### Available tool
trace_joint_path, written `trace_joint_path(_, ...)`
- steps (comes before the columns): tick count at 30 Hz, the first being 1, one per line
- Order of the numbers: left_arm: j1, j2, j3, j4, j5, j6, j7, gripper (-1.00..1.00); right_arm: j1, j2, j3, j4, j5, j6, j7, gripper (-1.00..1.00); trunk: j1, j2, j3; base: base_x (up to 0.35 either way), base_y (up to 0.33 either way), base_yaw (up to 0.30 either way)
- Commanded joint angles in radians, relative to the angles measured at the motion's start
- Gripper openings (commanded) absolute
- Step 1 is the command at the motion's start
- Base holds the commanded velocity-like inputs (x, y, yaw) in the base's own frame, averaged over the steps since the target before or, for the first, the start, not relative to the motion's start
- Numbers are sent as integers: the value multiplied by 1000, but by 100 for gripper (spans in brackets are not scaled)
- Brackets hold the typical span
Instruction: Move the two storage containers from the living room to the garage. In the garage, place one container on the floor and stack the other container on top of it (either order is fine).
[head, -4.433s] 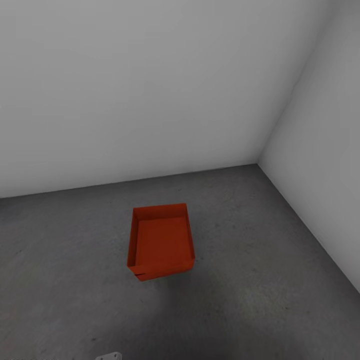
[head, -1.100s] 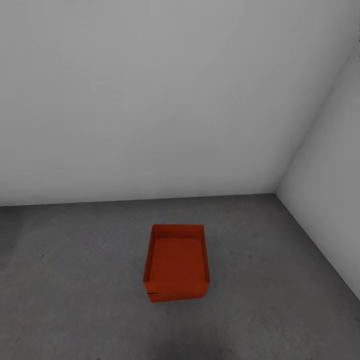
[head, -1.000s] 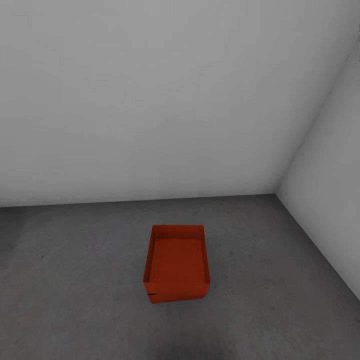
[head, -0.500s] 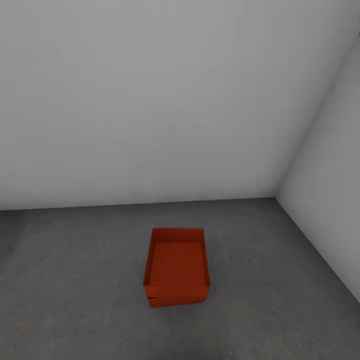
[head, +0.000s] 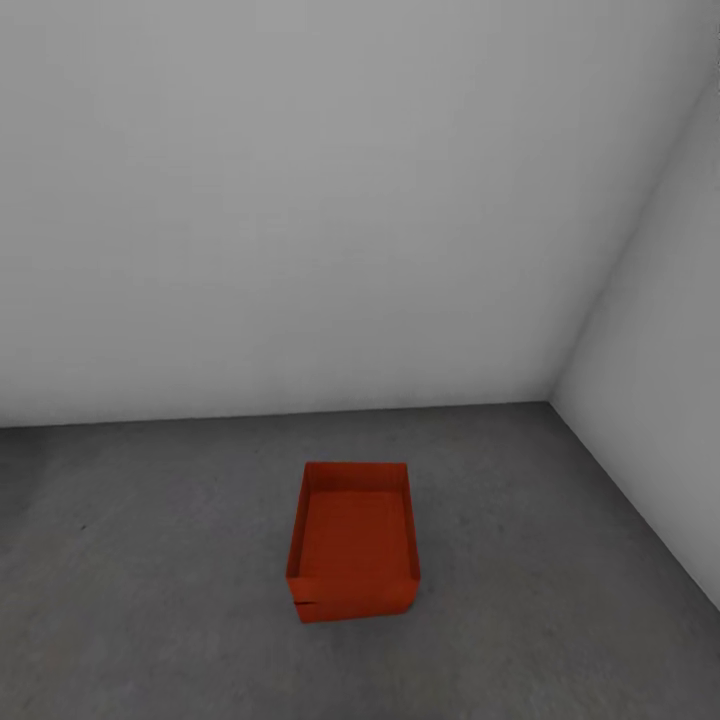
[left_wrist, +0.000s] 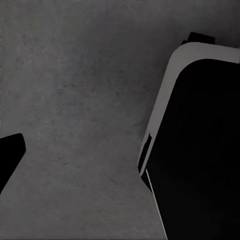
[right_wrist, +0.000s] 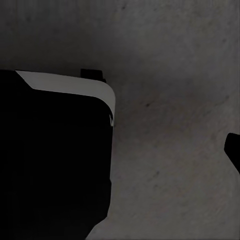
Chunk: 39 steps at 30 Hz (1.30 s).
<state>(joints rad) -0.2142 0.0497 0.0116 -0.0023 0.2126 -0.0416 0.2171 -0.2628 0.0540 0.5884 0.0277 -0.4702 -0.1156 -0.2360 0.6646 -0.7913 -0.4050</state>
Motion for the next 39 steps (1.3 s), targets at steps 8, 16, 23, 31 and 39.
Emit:
trace_joint_path(8,-1,7,2,1,8,-3,1,100,10,1,8,3,-6,-7,-2,100,0,-1,12,0,0,0)
trace_joint_path(16,-1,10,2,1,9,-3,1,100,15,1,8,3,-4,-13,-2,100,0,-1,24,0,0,0)
trace_joint_path(23,-1,10,2,1,9,-3,1,100,16,1,8,3,-4,-13,-2,100,0,-1,35,0,0,0)
trace_joint_path(31,-1,10,2,2,10,-3,1,100,22,0,8,3,-4,-13,-2,100,0,-1,48,0,0,0)
trace_joint_path(39,-1,10,2,2,10,-3,1,100,29,0,8,3,-4,-13,-2,100,0,-1,60,0,0,0)
